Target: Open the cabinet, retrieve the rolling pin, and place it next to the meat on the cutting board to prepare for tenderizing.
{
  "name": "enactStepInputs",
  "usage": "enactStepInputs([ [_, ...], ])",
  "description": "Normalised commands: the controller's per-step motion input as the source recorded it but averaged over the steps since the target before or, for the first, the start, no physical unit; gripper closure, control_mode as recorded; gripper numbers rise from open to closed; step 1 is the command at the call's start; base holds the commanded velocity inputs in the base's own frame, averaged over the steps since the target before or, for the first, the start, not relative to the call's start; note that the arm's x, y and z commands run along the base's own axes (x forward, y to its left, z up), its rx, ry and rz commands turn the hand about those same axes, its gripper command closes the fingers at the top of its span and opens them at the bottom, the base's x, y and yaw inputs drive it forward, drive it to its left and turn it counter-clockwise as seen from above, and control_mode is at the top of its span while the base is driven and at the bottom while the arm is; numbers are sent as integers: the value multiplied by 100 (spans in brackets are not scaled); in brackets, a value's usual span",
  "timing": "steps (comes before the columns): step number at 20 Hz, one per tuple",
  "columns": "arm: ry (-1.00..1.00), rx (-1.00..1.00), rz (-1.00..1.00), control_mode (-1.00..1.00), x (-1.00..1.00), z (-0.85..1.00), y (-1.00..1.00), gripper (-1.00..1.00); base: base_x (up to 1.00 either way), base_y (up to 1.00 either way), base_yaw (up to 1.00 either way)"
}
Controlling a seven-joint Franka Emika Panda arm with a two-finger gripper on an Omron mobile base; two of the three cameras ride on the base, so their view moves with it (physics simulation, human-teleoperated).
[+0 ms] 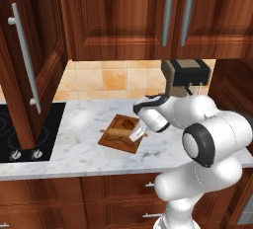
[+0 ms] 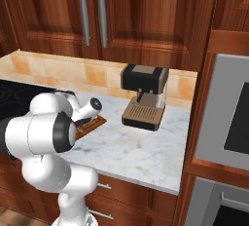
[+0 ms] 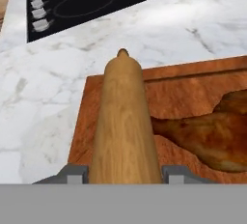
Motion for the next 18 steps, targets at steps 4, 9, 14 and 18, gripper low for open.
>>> enactStepInputs([
  [4,0,0,6,-100,20,-27,4,100,0,0,0],
  [9,0,0,6,-100,22,-28,6,100,0,0,0],
  [14,0,0,5,-100,4,-25,3,-100,0,0,0],
  [18,-1,0,0,-100,-24,-4,2,-100,0,0,0],
])
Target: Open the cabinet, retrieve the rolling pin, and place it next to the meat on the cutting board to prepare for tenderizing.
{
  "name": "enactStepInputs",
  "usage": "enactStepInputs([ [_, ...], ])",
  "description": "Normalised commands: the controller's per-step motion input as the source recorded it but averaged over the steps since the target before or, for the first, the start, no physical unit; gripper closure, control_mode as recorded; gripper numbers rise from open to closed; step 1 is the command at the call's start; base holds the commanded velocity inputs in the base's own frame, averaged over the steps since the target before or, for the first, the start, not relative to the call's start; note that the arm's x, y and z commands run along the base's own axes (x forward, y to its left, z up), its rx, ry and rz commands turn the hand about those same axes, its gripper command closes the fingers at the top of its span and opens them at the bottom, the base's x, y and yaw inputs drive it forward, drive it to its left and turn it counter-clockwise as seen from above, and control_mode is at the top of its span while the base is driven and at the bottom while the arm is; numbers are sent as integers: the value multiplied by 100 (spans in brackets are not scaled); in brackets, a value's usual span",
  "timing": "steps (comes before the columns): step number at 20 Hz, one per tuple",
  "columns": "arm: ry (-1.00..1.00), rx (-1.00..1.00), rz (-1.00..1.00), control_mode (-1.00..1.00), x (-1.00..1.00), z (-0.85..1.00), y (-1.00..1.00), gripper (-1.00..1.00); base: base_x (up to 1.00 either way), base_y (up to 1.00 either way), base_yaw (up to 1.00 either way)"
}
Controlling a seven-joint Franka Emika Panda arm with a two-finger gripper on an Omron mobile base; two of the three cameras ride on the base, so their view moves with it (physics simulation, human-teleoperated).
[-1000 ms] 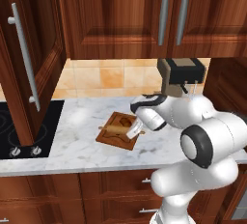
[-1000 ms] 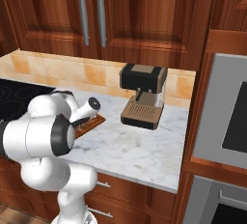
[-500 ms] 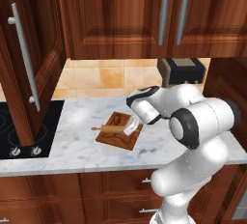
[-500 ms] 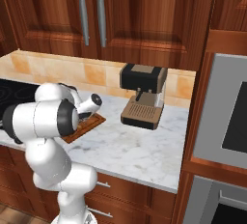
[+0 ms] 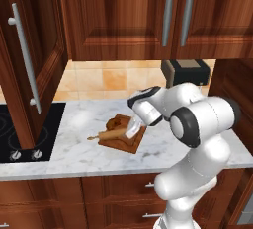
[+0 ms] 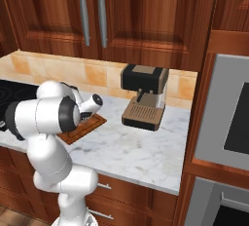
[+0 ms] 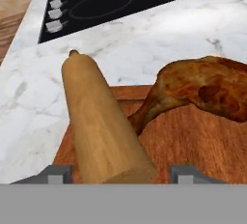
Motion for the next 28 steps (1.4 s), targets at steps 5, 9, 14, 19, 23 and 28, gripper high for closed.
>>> enactStepInputs([
  [5,-9,0,0,-100,-57,2,-20,-100,0,0,0],
  [9,-13,0,-1,-100,-70,25,-25,-100,0,0,0],
  [14,-9,0,-2,-100,-47,44,-28,-100,0,0,0],
  [19,-4,1,-3,-100,-30,60,-25,-100,0,0,0],
  [23,0,2,-5,-100,-19,65,-24,-100,0,0,0],
  [28,0,3,-4,-100,-31,59,-22,-100,0,0,0],
])
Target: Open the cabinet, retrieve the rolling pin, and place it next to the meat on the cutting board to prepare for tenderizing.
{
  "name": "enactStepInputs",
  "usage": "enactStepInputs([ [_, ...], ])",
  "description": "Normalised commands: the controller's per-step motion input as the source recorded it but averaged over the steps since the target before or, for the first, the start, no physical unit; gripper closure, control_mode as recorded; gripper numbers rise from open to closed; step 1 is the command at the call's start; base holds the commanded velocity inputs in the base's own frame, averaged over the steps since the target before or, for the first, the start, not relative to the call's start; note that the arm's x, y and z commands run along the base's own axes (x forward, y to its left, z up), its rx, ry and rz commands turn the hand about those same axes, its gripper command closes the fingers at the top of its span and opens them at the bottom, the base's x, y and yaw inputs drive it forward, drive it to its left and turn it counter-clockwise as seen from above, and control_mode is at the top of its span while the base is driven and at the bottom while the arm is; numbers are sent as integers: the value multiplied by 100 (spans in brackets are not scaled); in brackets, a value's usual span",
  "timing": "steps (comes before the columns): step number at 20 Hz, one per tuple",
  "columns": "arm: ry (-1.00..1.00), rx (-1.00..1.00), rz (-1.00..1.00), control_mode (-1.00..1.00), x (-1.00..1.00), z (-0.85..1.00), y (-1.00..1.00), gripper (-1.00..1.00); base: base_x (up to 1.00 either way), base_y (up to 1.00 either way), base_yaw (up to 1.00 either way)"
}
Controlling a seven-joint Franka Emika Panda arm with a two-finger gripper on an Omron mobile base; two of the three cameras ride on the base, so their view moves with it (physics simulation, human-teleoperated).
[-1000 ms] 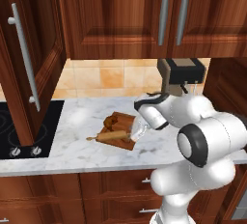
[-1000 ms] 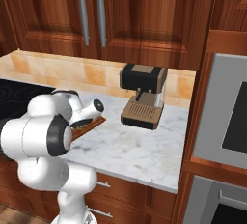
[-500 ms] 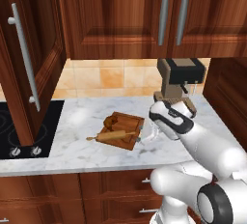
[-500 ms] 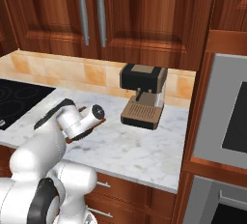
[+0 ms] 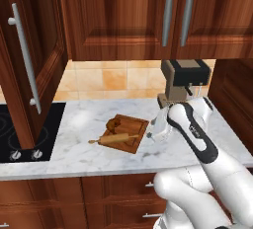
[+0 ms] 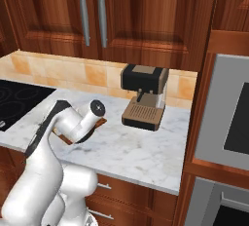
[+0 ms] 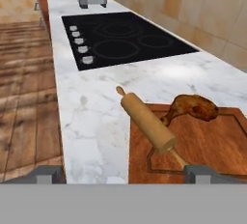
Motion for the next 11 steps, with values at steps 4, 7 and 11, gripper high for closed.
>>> enactStepInputs([
  [4,0,5,-4,-100,-44,53,-8,-100,0,0,0],
  [7,0,5,-6,-100,-55,50,0,-100,0,0,0],
  [11,0,4,-8,-100,-55,49,0,-100,0,0,0],
])
